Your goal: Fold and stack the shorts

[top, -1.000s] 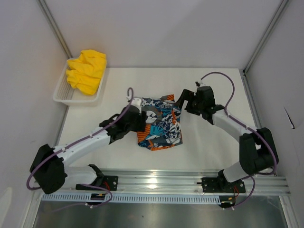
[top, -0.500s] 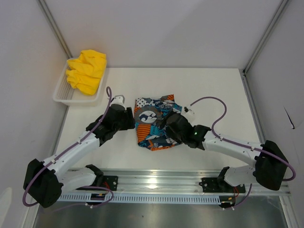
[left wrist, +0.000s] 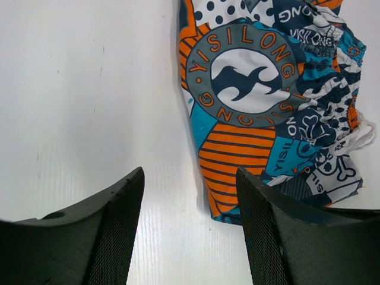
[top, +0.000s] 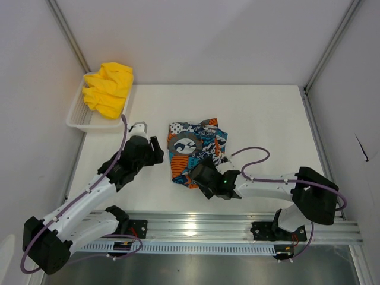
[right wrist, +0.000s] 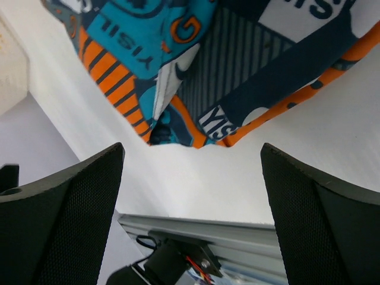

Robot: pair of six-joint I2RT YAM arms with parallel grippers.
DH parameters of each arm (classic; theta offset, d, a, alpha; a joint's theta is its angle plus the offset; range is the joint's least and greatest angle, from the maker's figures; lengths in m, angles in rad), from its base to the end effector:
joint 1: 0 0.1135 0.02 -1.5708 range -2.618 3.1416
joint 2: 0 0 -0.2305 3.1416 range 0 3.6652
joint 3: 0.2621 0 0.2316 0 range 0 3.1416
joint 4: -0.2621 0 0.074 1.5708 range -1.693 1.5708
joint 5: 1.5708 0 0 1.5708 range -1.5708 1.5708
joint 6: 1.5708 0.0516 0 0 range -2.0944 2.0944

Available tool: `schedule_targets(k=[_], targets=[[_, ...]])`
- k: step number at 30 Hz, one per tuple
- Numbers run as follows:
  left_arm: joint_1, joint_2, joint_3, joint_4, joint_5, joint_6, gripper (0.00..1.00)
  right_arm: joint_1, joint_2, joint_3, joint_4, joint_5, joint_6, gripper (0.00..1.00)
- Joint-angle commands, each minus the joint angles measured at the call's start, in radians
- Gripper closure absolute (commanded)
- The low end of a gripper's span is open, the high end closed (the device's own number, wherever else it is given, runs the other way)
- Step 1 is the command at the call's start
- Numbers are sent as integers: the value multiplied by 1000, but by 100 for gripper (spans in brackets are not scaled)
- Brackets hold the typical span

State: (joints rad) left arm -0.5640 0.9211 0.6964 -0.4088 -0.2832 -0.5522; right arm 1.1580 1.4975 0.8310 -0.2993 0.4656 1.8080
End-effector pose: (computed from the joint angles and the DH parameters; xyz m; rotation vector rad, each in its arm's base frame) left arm 0.1865 -0.1009 0.2326 -0.1450 2.1887 -0.3220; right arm 0.1353 0.2512 0.1535 0.9875 2.3431 0.7356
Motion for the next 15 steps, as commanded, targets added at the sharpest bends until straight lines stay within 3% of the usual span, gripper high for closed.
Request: schedule_targets(k=[1, 15], targets=[[10, -42, -29, 5, -33, -22, 34, 5, 52, -21, 91, 85, 120, 4], [10, -54, -66, 21, -77, -17, 34, -76, 191, 11, 126, 58, 178, 5]])
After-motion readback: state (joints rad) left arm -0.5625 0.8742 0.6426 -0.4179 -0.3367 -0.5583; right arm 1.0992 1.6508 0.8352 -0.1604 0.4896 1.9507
